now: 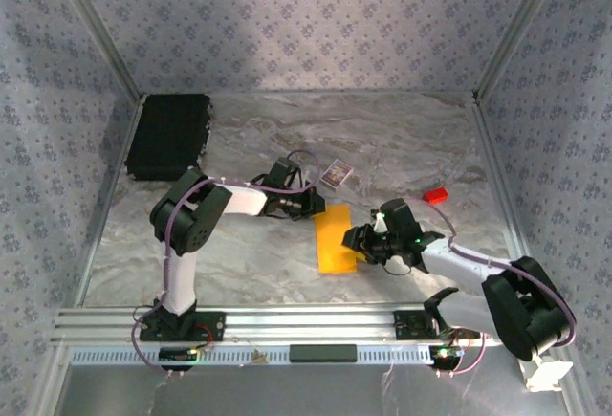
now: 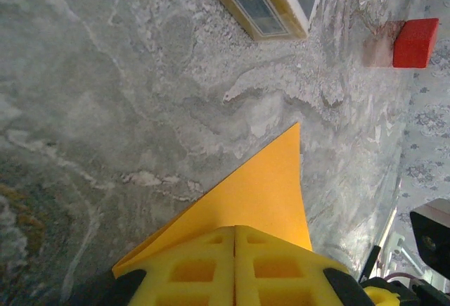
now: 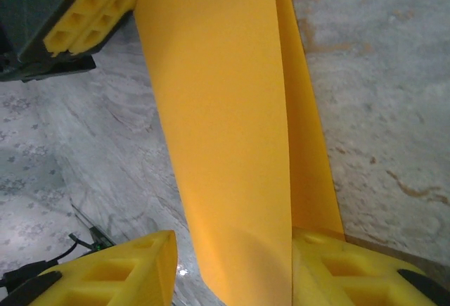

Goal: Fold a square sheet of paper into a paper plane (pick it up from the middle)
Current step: First fold the square sheet of paper in half at the center of the table, then fold the triangle a second time at the center of the table.

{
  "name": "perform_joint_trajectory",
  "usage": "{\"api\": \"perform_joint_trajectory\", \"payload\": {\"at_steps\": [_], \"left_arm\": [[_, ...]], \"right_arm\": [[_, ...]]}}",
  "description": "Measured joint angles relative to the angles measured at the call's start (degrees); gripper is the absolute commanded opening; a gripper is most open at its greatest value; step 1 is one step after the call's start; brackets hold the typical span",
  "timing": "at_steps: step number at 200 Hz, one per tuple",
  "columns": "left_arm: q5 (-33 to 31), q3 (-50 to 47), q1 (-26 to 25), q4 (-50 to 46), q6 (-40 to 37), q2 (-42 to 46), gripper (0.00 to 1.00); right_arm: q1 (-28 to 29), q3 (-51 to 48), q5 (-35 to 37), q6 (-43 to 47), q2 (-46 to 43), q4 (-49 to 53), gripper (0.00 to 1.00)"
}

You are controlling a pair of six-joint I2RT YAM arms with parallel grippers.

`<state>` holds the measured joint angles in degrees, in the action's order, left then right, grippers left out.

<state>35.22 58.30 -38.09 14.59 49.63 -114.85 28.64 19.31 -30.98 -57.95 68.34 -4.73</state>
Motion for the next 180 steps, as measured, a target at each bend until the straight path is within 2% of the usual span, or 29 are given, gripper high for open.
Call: {"api": "perform_joint_trajectory", "payload": {"at_steps": [37,80,113,123,140,158,180], "left_arm": [[0.11,0.07,0.0,-0.07,-0.02,0.0,0.08],[0.11,0.17,0.0,-0.39,-0.02,0.0,0.09],[0.17,0.33,0.0,-0.39,0.0,0.0,0.12],[0.15,0.44,0.0,-0.48,0.15,0.09,0.15],[-0.24,0.5,-0.11,-0.9,0.39,0.9,0.28],[-3.26,-0.52,-0.2,-2.23,0.11,3.72,0.42],[-6.97,-2.1,-0.04,-5.16,-0.68,9.16,0.54]], "right_arm": [[-1.77,0.0,-2.51,1.01,3.19,-3.19,0.39],[-2.73,0.0,-4.68,2.49,5.6,-5.81,0.26],[-3.74,0.0,-5.57,3.78,7.39,-7.17,0.07],[-3.85,0.0,-5.7,3.65,8.0,-7.21,0.04],[-3.87,0.0,-5.33,3.5,8.22,-7.56,0.01],[-3.45,0.0,-4.37,3.19,8.17,-8.31,0.01],[-2.84,0.0,-2.86,1.66,8.22,-9.27,0.01]]}}
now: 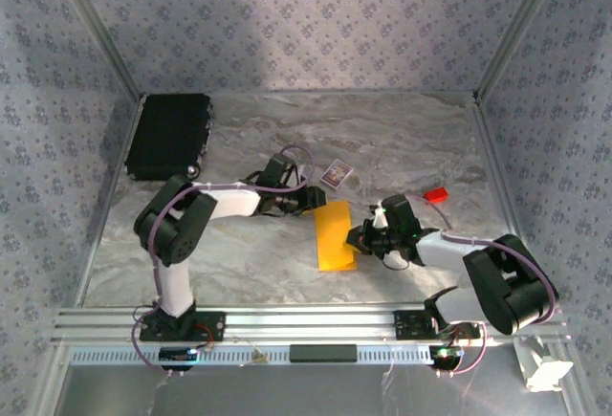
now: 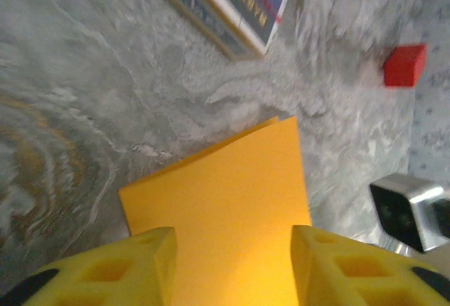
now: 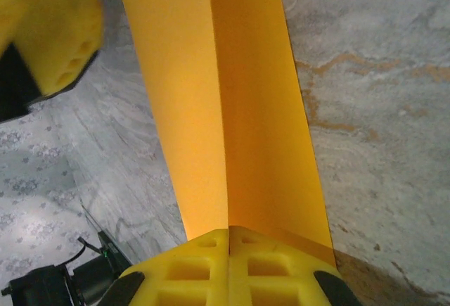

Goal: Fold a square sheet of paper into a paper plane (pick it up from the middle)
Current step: Fold the triangle a second time at the center of the table.

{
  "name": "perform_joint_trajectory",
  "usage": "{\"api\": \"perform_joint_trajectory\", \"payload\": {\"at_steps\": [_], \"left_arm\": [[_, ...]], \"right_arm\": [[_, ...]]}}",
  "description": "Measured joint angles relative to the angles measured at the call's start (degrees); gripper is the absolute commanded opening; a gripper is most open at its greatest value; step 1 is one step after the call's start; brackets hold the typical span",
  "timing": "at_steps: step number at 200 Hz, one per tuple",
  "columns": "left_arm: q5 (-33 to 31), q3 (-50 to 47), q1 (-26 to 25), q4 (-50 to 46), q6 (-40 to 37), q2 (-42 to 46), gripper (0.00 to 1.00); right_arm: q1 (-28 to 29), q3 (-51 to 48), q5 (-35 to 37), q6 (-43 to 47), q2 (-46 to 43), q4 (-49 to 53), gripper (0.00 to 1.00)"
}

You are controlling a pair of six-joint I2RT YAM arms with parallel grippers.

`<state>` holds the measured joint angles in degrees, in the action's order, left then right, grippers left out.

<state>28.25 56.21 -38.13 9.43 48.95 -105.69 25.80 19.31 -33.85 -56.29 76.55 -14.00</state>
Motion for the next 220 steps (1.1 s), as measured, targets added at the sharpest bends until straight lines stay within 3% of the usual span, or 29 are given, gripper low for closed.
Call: {"api": "perform_joint_trajectory", "payload": {"at_steps": [45,101,144,174,220], "left_arm": [[-6.12,-2.64,0.15,-3.3,-1.97,11.28,0.59],[-7.61,-11.5,-0.11,-1.38,-4.59,18.03,0.57],[-8.09,-19.1,-3.96,6.88,-9.51,22.71,0.56],[-8.31,-19.93,-7.02,6.73,-12.57,24.17,0.54],[-16.9,-19.89,-16.92,3.96,-17.4,25.05,0.59]], "right_arm": [[0.98,0.02,3.15,-4.9,1.31,-2.71,0.04],[0.96,1.46,2.86,-6.19,2.49,-3.43,0.27],[0.02,3.63,-0.46,-3.82,5.75,-3.43,0.25],[-1.33,3.82,-1.81,-2.43,6.78,-3.37,0.26],[-3.04,3.85,-3.72,-0.31,6.86,-2.1,0.2]]}}
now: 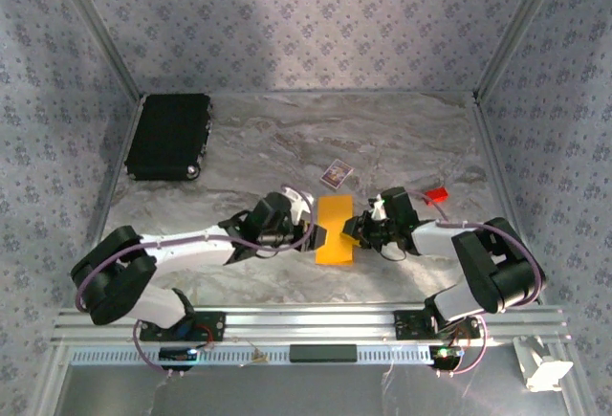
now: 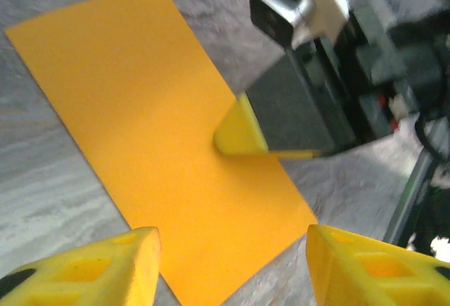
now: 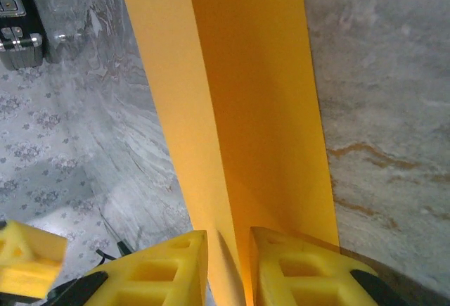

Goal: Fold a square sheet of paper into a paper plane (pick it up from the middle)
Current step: Fold the triangle a second time at the center of the table.

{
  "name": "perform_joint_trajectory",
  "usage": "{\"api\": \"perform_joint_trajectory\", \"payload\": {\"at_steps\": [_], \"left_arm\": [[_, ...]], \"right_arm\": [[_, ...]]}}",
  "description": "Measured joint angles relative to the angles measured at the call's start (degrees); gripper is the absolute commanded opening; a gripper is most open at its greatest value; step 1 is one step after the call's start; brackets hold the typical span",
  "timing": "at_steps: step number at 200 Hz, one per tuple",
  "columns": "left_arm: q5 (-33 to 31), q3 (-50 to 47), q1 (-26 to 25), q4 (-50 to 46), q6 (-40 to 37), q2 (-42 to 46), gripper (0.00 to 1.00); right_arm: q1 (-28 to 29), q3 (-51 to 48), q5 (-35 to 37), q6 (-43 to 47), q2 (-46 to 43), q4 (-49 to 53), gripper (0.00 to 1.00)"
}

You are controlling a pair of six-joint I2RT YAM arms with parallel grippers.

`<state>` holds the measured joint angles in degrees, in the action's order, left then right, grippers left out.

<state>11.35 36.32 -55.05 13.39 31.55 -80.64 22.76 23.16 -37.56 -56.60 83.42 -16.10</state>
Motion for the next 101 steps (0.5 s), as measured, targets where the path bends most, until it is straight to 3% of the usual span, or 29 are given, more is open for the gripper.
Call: {"api": "perform_joint_trajectory", "payload": {"at_steps": [57,101], "left_arm": [[-12.61,8.74,-15.06,-10.54,-10.97,-3.69,0.61],[-19.26,16.48,-21.59,-17.03,-17.68,-11.23,0.65]], "right_arm": [[-0.35,0.0,-1.09,0.72,0.0,0.31,0.11],[-0.42,0.0,-1.09,0.7,0.0,0.44,0.1]]}}
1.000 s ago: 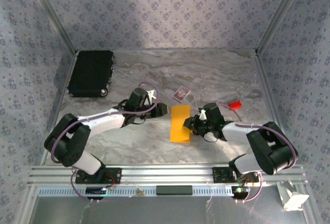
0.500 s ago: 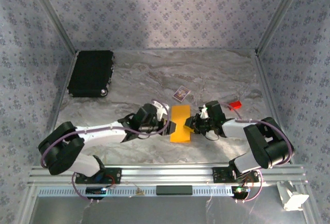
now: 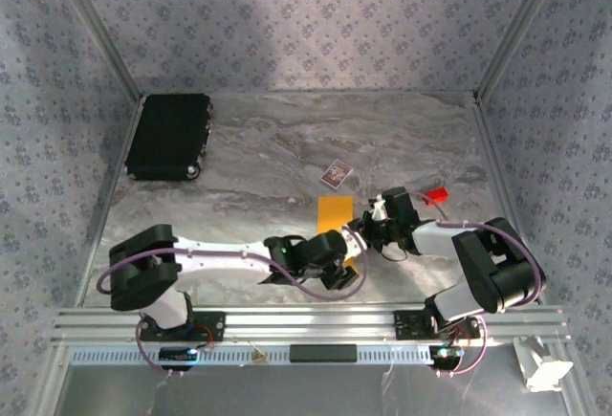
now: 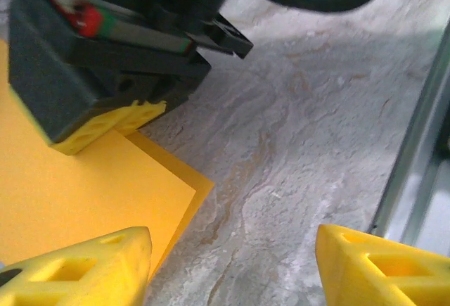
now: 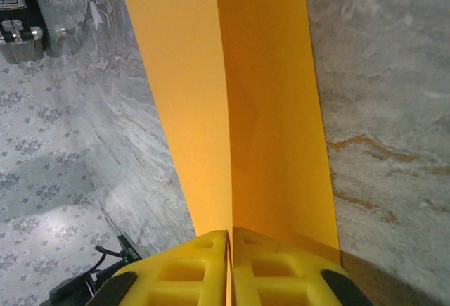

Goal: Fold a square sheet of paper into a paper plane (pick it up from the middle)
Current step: Fold the triangle a second time at the center of the table.

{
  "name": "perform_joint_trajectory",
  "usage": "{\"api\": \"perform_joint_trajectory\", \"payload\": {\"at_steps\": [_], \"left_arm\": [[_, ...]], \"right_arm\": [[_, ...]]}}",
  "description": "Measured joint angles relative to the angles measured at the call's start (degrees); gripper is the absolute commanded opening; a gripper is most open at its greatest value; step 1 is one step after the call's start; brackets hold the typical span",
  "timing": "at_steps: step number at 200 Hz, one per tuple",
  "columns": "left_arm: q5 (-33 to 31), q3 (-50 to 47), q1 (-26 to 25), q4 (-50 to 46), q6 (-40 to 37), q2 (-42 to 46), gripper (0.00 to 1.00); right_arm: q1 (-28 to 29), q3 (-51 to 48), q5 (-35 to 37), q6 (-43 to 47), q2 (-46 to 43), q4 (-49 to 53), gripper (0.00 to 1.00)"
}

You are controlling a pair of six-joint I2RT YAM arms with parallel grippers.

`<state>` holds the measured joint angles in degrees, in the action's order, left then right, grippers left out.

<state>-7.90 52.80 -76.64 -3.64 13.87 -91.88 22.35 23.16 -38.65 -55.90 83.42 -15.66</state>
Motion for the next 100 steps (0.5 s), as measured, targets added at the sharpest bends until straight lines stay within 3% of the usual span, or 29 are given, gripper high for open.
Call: {"api": "perform_joint_trajectory", "payload": {"at_steps": [37,100], "left_arm": [[-7.15,2.36,-2.95,-3.72,-3.63,-3.08,0.73],[-14.27,4.74,-2.93,-5.2,-5.07,-6.36,0.74]], "right_arm": [[0.0,0.0,0.0,0.0,-0.02,0.0,0.1],[-0.26,0.0,0.02,-0.02,-0.02,0.0,0.11]]}}
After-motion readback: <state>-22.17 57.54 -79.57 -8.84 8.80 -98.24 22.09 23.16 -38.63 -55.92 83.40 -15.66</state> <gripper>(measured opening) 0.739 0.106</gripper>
